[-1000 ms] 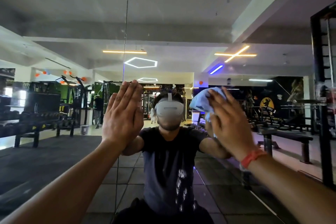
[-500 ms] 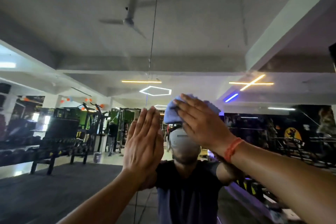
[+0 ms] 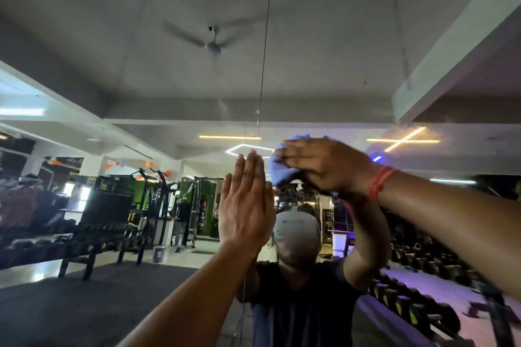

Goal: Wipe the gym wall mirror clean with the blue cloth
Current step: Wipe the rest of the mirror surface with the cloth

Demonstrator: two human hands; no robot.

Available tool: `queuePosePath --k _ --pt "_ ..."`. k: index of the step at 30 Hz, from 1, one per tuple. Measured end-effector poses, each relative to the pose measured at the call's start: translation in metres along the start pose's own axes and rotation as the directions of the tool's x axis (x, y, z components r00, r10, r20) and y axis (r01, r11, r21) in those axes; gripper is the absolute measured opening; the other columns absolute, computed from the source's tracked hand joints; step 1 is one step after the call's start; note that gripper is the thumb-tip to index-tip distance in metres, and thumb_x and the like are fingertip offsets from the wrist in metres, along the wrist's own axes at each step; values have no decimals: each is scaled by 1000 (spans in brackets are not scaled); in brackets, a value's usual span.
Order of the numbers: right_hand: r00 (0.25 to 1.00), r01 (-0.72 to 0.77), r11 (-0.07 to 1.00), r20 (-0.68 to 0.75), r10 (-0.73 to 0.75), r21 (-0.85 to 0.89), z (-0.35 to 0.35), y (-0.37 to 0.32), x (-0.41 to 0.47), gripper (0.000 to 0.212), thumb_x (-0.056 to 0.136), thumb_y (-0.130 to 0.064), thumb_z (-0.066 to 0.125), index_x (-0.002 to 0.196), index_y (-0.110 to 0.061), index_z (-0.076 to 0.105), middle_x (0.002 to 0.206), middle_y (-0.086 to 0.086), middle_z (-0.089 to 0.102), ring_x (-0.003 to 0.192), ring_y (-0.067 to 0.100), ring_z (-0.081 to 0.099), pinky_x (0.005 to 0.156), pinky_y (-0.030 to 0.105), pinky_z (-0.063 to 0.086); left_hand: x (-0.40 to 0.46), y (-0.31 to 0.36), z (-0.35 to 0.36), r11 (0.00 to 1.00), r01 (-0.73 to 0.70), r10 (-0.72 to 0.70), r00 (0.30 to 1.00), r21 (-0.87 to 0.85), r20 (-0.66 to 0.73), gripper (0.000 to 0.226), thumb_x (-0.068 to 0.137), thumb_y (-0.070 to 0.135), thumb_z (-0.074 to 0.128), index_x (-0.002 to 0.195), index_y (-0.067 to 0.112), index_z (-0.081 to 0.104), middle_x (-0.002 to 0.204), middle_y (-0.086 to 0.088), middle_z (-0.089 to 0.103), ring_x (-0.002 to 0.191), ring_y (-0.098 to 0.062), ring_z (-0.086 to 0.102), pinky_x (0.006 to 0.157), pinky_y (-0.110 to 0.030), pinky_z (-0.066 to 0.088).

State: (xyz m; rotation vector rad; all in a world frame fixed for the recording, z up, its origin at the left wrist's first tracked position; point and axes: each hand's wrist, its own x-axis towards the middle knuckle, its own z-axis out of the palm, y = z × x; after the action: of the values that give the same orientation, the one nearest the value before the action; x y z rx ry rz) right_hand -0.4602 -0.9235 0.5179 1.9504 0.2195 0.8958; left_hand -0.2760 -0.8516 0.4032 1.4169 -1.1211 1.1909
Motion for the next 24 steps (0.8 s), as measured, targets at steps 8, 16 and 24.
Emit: queuePosePath --k 8,16,24 --pt "851 -479 872 -190 490 104 11 30 95 50 95 -22 47 141 -5 58 145 16 59 140 34 49 120 40 29 3 -1 4 1000 8 -9 1000 28 13 59 109 43 14 163 27 -4 170 13 -14 152 -2 -24 125 -31 -13" --pt "976 -189 982 119 185 22 -22 52 77 56 95 -19 39 149 -17 52 155 3 50 147 25 41 122 39 30 4 -2 4 1000 7 -7 1000 4 7 59 109 41 19 164 27 1 170 13 -10 153 -2 -20 128 -35 -6" --pt "994 -109 982 31 105 154 8 15 68 51 87 -6 51 136 -7 64 143 15 60 137 29 52 119 21 19 2 0 8 1000 25 -25 999 2 -27 59 106 39 22 164 26 13 171 9 4 157 -5 -7 129 -39 5"
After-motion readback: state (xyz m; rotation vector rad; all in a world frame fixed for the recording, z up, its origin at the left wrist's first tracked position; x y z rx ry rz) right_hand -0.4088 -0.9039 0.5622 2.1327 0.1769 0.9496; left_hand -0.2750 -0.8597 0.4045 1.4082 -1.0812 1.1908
